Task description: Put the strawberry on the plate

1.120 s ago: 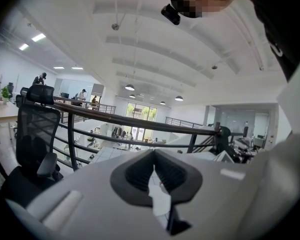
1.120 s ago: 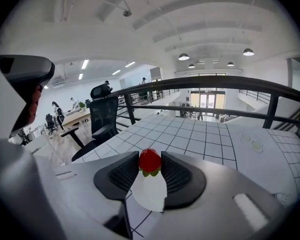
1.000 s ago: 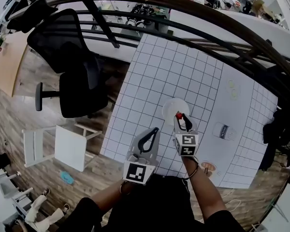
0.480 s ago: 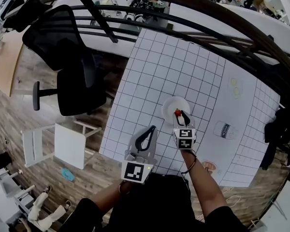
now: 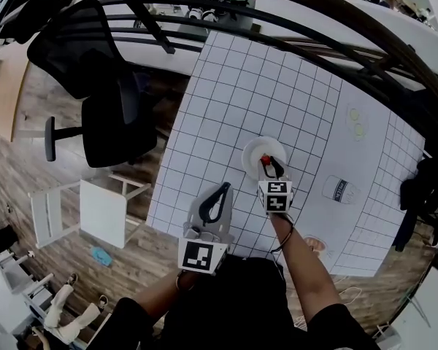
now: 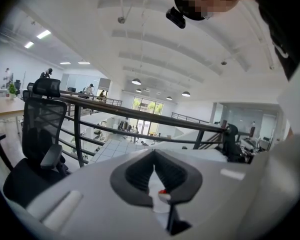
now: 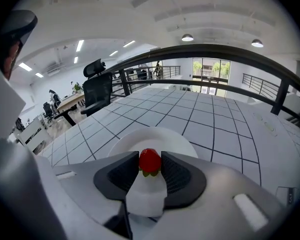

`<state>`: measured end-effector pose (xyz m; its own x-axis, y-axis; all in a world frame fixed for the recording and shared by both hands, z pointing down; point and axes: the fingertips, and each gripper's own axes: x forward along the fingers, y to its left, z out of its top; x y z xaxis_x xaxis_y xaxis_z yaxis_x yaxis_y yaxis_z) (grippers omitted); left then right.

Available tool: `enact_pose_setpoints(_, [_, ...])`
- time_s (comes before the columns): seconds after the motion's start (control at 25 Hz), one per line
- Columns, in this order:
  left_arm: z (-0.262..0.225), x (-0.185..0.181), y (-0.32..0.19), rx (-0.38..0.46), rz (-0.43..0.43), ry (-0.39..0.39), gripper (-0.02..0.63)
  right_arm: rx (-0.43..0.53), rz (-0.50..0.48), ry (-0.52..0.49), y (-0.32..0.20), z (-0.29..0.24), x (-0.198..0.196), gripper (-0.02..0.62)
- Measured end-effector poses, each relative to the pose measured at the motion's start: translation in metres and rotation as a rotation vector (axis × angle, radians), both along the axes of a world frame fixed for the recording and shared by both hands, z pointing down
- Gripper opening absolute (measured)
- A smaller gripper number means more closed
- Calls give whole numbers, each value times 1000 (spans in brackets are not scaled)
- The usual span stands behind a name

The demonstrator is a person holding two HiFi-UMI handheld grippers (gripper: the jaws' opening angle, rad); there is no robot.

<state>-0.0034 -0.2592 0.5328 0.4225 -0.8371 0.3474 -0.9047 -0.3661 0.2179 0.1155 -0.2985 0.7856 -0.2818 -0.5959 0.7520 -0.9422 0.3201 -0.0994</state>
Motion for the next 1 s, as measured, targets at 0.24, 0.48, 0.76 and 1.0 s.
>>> enact_pose_setpoints(0.24, [2,4,6,-4,13,3,11,-15,-47,6,1,4,1,143])
enact_pose_setpoints(0.48, [-4,13,9,5,24,19,11,-20,-37,-11,2,3,1,167])
enact_pose_setpoints(0.76, [-12,10,13,21,33,14,11,-4,-7,-23,3,-16,11,181])
enact_pose_setpoints(1.0, [-20,0,25,22,36,22,11,19,-13,-46,13,-40,9,178])
